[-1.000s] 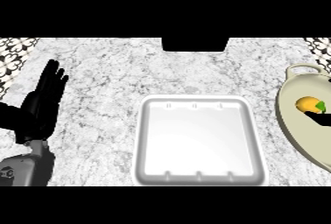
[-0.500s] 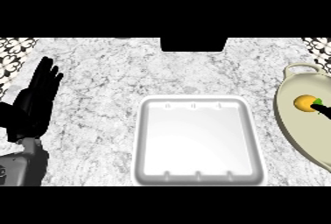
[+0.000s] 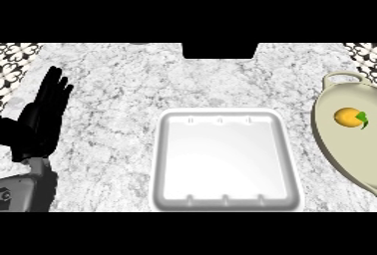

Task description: Pick the lemon from the tray and place it in the pot

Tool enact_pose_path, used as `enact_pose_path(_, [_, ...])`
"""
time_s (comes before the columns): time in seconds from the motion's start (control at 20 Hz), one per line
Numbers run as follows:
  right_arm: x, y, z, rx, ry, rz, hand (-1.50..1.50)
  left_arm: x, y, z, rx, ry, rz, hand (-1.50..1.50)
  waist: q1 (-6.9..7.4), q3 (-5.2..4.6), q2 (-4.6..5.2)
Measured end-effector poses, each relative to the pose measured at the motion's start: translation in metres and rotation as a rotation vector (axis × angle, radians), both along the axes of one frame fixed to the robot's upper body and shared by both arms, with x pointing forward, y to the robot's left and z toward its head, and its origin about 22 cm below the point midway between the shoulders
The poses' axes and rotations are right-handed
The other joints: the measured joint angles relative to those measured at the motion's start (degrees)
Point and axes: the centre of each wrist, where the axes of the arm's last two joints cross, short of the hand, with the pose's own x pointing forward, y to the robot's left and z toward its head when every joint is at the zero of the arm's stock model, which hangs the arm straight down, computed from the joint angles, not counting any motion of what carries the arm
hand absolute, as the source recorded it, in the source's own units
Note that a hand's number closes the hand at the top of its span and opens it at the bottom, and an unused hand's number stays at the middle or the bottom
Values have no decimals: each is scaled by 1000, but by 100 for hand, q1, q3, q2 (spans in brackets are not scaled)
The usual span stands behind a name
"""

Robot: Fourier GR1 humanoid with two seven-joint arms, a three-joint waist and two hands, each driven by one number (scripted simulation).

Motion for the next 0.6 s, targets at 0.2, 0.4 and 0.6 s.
enact_pose_path(0.2, [-30, -25, 7, 12, -7, 15, -150, -2, -1, 4, -2, 0, -1, 0, 15, 2, 3])
enact_pose_path(0.4, [-53, -40, 9, 18, 2, 22, -150, 0, -2, 6, -3, 4, -1, 0, 21, 5, 5])
enact_pose_path(0.6, [-68, -52, 20, 8, 29, 10, -150, 2, 0, 6, -4, 2, -10, 0, 21, 6, 7])
